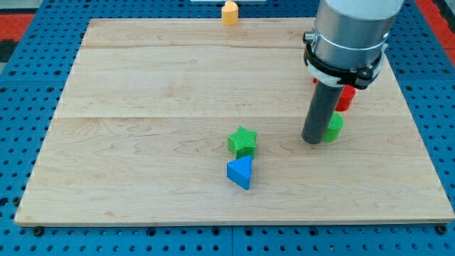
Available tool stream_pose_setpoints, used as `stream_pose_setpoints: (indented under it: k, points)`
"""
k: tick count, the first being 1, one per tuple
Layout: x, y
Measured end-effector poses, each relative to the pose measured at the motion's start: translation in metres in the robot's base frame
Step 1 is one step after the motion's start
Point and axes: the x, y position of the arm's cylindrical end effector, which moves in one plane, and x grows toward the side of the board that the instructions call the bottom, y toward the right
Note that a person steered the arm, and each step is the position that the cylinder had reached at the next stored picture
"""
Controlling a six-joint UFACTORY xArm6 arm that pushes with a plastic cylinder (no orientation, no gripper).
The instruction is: Move the green star to the bottom left of the green circle
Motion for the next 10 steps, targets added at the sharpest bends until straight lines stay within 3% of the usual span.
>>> stream_pose_setpoints:
  k: [3, 5, 6, 7, 8, 9, 10]
  points:
    - [-0.001, 0.027]
    - [-0.044, -0.117]
    - [-0.019, -0.167]
    - [0.028, -0.137]
    - [0.022, -0.056]
    - [0.019, -0.09]
    - [-0.008, -0.079]
